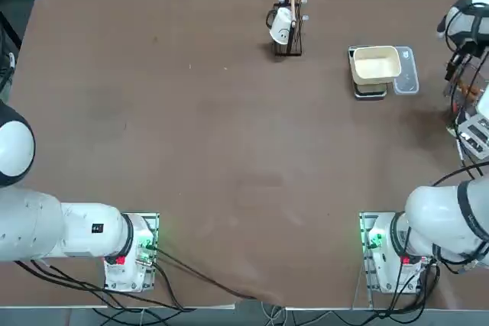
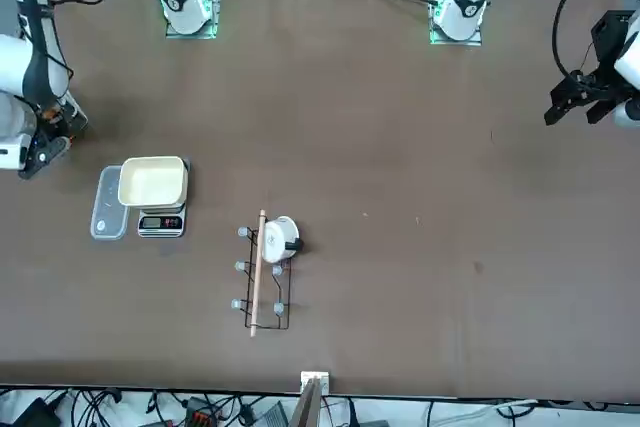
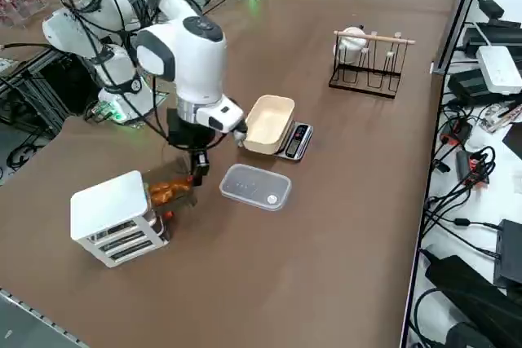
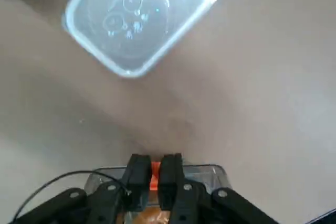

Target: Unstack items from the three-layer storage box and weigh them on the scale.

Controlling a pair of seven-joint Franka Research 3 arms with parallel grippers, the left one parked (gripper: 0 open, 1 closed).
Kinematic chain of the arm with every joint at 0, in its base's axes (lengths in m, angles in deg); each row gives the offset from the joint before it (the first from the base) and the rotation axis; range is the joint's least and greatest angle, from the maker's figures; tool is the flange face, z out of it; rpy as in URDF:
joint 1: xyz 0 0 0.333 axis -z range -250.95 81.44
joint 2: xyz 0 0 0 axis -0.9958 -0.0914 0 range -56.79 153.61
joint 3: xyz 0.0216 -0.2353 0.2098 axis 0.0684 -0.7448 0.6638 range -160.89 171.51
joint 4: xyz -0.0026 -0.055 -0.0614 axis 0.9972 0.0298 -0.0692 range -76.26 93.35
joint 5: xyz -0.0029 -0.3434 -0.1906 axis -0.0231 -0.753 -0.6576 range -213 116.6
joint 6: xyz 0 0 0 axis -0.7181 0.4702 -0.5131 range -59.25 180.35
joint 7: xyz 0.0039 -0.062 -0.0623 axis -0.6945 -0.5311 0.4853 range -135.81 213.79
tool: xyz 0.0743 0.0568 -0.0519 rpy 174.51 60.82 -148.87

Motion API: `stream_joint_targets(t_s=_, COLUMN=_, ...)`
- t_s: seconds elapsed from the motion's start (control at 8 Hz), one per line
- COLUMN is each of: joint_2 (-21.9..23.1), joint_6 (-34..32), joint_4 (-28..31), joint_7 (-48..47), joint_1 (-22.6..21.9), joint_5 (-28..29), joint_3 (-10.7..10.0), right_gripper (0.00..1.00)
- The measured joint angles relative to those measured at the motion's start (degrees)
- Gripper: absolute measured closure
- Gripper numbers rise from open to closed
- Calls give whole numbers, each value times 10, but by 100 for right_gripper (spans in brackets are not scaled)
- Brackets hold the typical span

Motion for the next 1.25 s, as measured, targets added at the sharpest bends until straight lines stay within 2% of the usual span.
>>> stream_joint_targets(t_s=0.38, joint_2=-6, joint_6=-20, joint_4=-9, joint_7=0, joint_1=-8, joint_5=8, joint_3=0, right_gripper=87)
stream_joint_targets(t_s=0.5, joint_2=-6, joint_6=-23, joint_4=-10, joint_7=0, joint_1=-9, joint_5=11, joint_3=0, right_gripper=77)
stream_joint_targets(t_s=0.62, joint_2=-7, joint_6=-23, joint_4=-10, joint_7=0, joint_1=-10, joint_5=12, joint_3=0, right_gripper=74)
stream_joint_targets(t_s=0.88, joint_2=-6, joint_6=-45, joint_4=-25, joint_7=-1, joint_1=-13, joint_5=26, joint_3=0, right_gripper=39)
stream_joint_targets(t_s=1.0, joint_2=0, joint_6=-98, joint_4=-54, joint_7=0, joint_1=-15, joint_5=63, joint_3=2, right_gripper=18)
stream_joint_targets(t_s=1.12, joint_2=9, joint_6=-170, joint_4=-94, joint_7=11, joint_1=-16, joint_5=94, joint_3=4, right_gripper=3)
stream_joint_targets(t_s=1.25, joint_2=20, joint_6=-221, joint_4=-122, joint_7=30, joint_1=-14, joint_5=103, joint_3=2, right_gripper=2)
